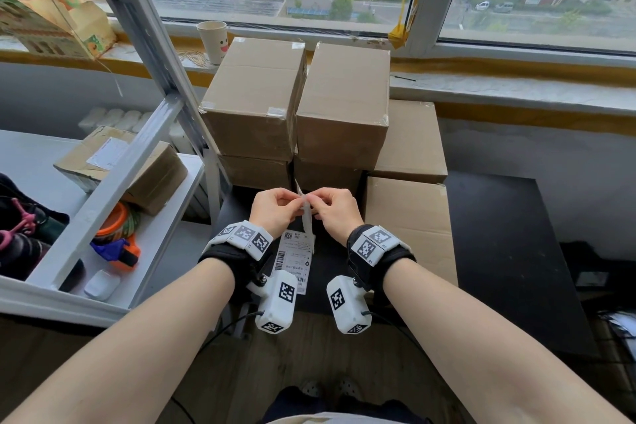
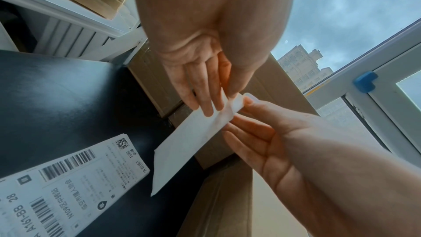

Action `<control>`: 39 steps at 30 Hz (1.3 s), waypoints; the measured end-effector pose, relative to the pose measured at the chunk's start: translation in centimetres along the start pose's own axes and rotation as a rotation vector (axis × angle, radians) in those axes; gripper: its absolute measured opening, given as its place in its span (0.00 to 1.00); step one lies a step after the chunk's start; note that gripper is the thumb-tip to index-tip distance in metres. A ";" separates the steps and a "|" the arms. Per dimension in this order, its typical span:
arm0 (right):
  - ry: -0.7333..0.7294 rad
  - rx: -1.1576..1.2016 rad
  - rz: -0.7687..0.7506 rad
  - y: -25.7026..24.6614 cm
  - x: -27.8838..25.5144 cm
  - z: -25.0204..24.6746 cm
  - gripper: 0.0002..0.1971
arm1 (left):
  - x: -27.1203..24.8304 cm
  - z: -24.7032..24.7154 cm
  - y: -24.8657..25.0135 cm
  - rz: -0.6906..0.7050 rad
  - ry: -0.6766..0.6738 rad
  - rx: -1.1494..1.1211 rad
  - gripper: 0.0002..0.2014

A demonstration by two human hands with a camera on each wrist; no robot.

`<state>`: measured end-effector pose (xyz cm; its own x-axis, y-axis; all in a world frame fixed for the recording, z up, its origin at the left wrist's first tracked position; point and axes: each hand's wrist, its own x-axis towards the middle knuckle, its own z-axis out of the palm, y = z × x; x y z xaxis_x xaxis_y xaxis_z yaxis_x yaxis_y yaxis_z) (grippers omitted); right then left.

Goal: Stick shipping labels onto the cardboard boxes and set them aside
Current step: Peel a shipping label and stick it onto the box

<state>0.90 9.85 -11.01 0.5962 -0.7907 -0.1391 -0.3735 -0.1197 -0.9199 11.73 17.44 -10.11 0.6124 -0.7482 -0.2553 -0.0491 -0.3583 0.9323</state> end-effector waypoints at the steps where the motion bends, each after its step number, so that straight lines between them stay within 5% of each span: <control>1: 0.008 -0.011 0.008 0.2 0.1 0.1 0.11 | 0.0 -0.1 -0.2 -0.007 0.011 0.023 0.04; 15: -0.081 0.053 0.084 0.6 -0.5 1.3 0.10 | -0.6 -0.6 -0.7 -0.011 0.123 0.124 0.08; 23: 0.032 -0.009 0.080 1.4 -0.1 0.7 0.06 | 0.0 -1.4 -1.5 -0.033 0.088 0.126 0.04; 34: 0.146 0.041 0.137 1.5 0.3 -1.1 0.06 | 0.9 -2.5 -2.1 -0.138 0.167 0.086 0.12; 39: 0.207 0.049 0.167 1.7 0.4 -2.1 0.06 | 1.6 -3.1 -2.9 -0.157 0.180 0.085 0.05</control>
<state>-0.99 8.07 -11.88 0.3698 -0.9034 -0.2172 -0.4162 0.0479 -0.9080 15.27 19.01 -12.39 0.7481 -0.5706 -0.3388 -0.0034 -0.5139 0.8578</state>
